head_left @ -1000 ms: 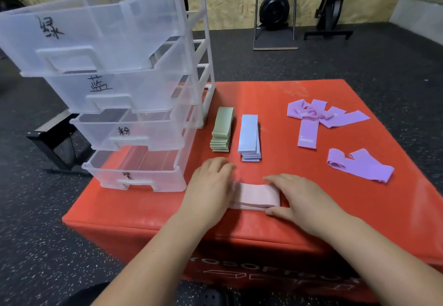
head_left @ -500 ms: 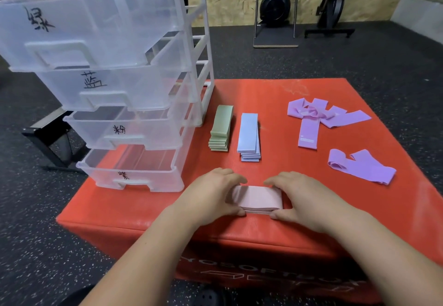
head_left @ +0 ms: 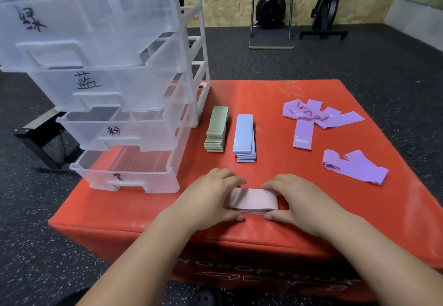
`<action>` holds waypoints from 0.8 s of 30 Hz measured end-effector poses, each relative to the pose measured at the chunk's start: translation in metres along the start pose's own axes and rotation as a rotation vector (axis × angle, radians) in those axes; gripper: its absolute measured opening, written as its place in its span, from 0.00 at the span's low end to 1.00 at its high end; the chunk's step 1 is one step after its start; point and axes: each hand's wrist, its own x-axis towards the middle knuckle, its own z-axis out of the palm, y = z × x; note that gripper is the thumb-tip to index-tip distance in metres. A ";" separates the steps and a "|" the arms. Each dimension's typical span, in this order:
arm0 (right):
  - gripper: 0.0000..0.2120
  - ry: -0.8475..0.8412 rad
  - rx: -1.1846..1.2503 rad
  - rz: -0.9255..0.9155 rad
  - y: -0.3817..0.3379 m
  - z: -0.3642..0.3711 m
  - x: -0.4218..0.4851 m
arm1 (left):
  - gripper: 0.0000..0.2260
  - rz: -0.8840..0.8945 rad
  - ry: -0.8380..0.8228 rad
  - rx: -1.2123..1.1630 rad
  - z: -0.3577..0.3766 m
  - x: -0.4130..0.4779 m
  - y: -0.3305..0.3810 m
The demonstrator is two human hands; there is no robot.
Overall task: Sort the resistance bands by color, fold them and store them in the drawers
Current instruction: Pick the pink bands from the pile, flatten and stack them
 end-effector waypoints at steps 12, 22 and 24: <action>0.27 -0.022 0.332 0.346 -0.016 0.003 0.003 | 0.24 0.023 -0.011 -0.005 0.003 0.001 0.008; 0.31 0.198 0.879 0.064 -0.055 -0.040 0.018 | 0.16 -0.113 0.038 -0.620 -0.009 -0.005 0.006; 0.32 0.256 0.940 0.034 -0.059 -0.043 0.025 | 0.10 -0.187 0.033 -0.745 -0.014 -0.010 0.004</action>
